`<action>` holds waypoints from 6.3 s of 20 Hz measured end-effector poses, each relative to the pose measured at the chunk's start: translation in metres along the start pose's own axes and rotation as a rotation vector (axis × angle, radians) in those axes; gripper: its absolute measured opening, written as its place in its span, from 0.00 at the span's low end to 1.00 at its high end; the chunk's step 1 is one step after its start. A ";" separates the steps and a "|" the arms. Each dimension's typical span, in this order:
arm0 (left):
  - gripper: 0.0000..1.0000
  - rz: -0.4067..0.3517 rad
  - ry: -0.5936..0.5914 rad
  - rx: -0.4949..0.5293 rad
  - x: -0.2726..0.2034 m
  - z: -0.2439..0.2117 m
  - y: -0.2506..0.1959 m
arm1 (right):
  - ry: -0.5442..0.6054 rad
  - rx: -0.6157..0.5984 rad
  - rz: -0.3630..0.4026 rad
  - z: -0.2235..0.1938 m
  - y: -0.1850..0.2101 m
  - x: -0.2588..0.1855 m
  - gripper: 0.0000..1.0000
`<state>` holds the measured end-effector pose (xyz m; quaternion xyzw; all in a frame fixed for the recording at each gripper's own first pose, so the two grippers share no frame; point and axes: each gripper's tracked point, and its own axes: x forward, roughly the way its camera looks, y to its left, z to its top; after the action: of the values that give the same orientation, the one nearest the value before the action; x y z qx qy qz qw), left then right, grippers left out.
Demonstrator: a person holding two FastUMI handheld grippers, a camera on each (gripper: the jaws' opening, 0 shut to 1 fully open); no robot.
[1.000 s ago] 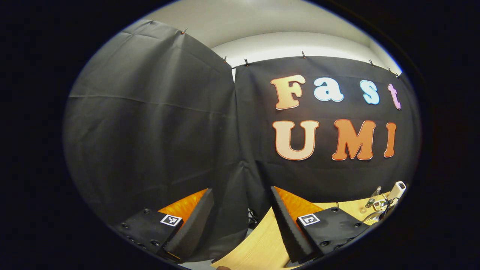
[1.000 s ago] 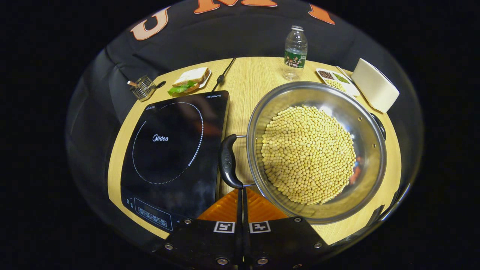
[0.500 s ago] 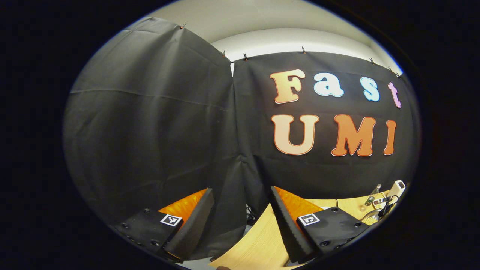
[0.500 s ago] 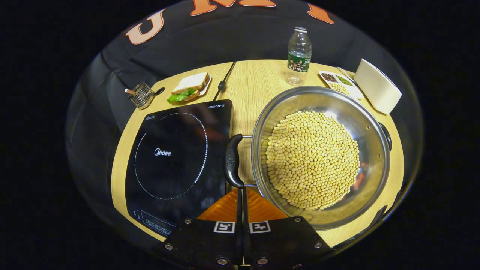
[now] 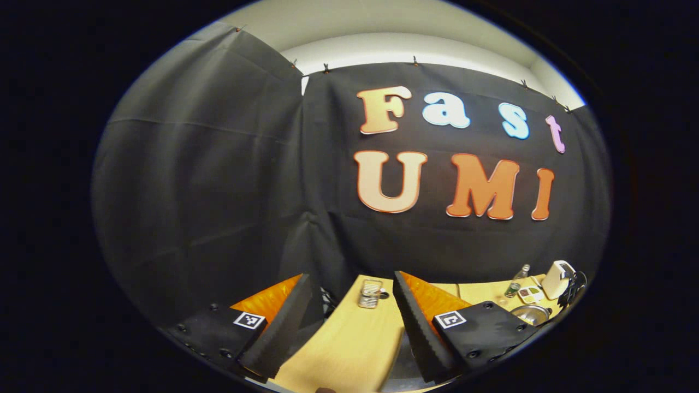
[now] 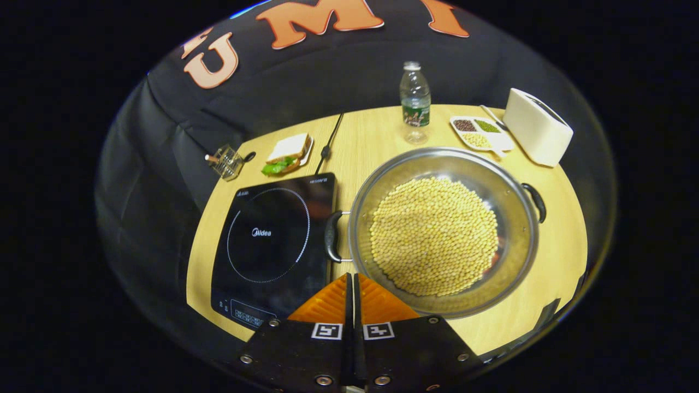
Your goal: First push the handle of the pot to place it horizontally, then grasp the pot with both hands and set it on the induction cooktop.
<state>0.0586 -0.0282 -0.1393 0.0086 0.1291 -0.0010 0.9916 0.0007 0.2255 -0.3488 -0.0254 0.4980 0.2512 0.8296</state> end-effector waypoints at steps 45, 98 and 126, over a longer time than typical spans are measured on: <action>0.98 -0.318 0.809 0.077 0.031 -0.366 -0.382 | -0.002 0.002 -0.118 0.040 -0.259 0.074 0.89; 0.46 -0.349 0.910 0.025 0.079 -0.321 -0.267 | -0.092 0.147 -0.025 0.064 -0.034 0.021 0.48; 0.51 -0.331 0.989 -0.022 0.121 -0.380 -0.209 | -0.051 0.122 -0.077 0.031 0.071 0.090 0.55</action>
<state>0.0774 -0.2308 -0.5415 -0.0229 0.5817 -0.1521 0.7987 0.0283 0.3318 -0.3936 0.0121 0.4897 0.1888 0.8511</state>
